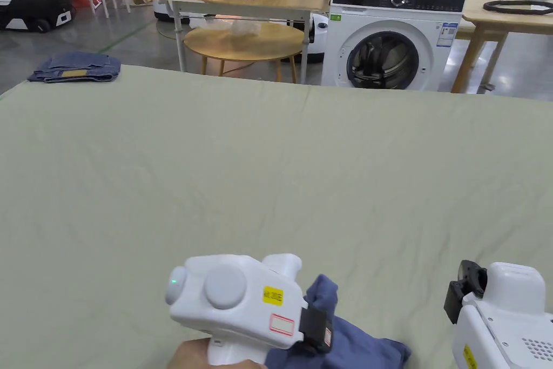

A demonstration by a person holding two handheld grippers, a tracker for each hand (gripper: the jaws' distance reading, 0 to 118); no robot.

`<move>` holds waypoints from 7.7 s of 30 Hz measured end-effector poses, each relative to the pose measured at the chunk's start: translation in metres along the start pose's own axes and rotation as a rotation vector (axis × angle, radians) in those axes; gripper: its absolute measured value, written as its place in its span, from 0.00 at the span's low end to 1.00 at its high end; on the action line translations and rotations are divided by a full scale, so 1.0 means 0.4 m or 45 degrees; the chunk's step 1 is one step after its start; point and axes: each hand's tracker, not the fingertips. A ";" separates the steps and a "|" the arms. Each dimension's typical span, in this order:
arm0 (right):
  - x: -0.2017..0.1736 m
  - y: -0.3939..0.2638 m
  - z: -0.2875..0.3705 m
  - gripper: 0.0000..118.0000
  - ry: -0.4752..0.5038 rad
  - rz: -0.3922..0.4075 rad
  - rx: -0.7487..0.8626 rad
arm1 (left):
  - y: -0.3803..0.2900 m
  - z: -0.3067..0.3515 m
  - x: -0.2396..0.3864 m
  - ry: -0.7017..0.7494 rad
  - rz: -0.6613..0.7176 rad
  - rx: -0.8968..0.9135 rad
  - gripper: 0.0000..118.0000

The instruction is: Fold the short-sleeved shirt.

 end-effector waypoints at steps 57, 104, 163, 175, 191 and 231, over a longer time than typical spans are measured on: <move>-0.022 0.046 -0.011 0.00 0.001 0.004 0.179 | -0.021 0.189 -0.140 0.496 -0.278 1.033 0.00; -0.157 -0.268 -0.053 0.00 0.202 0.165 -0.430 | -0.111 0.198 -0.295 0.396 -0.070 0.764 0.08; -0.213 -0.079 -0.068 0.00 0.221 0.137 -0.052 | -0.069 0.445 -0.695 -0.302 0.336 0.123 0.12; -0.190 0.020 -0.082 0.00 0.150 0.100 0.064 | -0.105 0.881 -0.962 0.036 0.514 0.154 0.12; -0.200 -0.022 -0.107 0.00 0.127 0.125 -0.031 | -0.102 0.906 -1.098 0.410 0.655 0.060 0.24; -0.088 0.042 -0.069 0.00 0.062 0.010 0.076 | -0.001 0.351 -0.376 0.760 -0.230 0.979 0.01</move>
